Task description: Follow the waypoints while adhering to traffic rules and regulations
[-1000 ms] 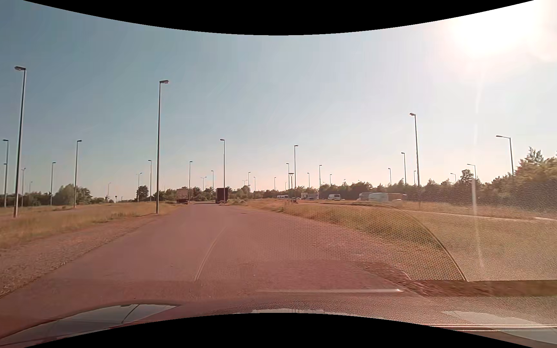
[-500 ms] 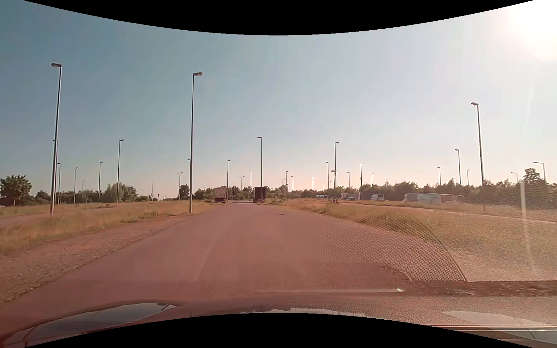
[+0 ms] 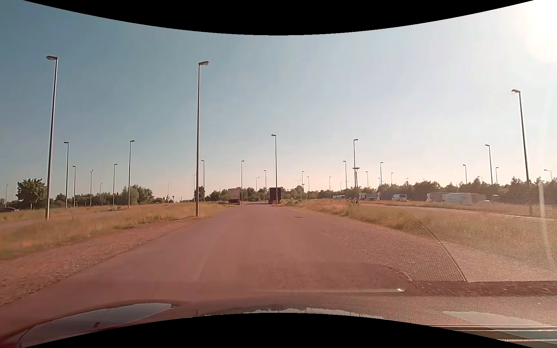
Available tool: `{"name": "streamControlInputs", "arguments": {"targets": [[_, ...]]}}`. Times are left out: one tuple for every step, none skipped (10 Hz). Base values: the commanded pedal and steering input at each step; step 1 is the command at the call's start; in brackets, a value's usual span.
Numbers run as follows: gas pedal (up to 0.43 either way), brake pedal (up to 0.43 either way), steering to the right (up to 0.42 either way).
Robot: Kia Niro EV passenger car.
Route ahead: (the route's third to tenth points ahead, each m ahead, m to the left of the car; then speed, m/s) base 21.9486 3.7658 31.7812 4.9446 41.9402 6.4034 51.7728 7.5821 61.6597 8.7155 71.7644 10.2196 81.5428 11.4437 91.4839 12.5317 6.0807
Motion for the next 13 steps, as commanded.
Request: {"name": "streamControlInputs", "arguments": {"targets": [[0.299,0.006,-0.042],[0.299,0.006,-0.041],[0.299,0.006,-0.041],[0.299,0.006,-0.040],[0.299,0.006,-0.040],[0.299,0.006,-0.039],[0.299,0.006,-0.038],[0.299,0.006,-0.037],[0.299,0.006,-0.036],[0.299,0.006,-0.035],[0.299,0.006,-0.035],[0.299,0.006,-0.034],[0.287,0.006,-0.032]]}}
